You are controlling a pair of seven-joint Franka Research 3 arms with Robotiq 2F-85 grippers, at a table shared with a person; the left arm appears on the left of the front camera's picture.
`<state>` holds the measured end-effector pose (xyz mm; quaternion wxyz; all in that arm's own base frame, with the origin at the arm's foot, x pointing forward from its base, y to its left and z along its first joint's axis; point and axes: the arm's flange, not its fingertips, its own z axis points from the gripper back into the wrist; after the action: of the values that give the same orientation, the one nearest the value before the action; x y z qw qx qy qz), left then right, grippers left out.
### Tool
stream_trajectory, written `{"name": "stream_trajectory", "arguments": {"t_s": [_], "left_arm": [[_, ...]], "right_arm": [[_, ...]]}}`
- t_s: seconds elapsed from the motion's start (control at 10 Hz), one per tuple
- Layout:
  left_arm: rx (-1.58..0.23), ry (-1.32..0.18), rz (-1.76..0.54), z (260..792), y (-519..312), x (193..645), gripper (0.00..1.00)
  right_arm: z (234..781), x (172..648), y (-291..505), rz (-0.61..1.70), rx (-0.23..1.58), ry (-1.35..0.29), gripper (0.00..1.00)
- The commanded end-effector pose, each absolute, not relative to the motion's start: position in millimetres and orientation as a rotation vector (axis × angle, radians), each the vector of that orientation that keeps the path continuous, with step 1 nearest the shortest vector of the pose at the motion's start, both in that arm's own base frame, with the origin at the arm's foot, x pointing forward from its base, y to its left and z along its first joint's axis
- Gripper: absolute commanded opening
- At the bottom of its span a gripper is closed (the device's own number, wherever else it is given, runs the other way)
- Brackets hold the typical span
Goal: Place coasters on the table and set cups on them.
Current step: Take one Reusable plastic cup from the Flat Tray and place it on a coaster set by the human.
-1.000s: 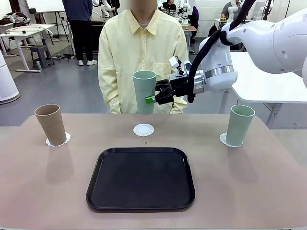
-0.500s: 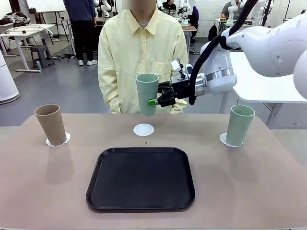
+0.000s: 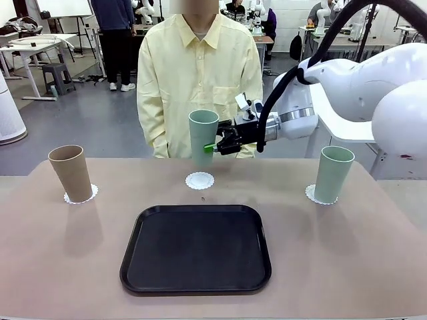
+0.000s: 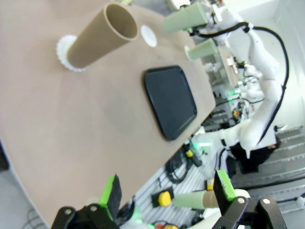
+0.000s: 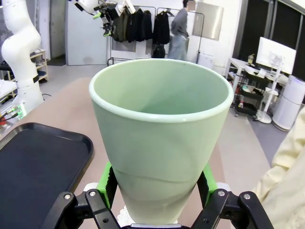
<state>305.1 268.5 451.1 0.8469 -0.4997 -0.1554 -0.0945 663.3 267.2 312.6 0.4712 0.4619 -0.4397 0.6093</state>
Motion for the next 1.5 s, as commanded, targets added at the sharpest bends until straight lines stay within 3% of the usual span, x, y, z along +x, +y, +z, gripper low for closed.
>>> {"name": "stream_trajectory", "arguments": {"t_s": [0.0, 1.4], "left_arm": [[-1.070, -0.336, -0.184, 454.4, 267.6, 305.3, 1.00], [-1.070, -0.336, -0.184, 454.4, 267.6, 305.3, 1.00]], "right_arm": [[304.3, 681.9, 271.5, 1.525, 1.177, -1.033, 0.83], [255.2, 695.2, 291.1, 1.505, 1.188, -0.843, 0.83]]}}
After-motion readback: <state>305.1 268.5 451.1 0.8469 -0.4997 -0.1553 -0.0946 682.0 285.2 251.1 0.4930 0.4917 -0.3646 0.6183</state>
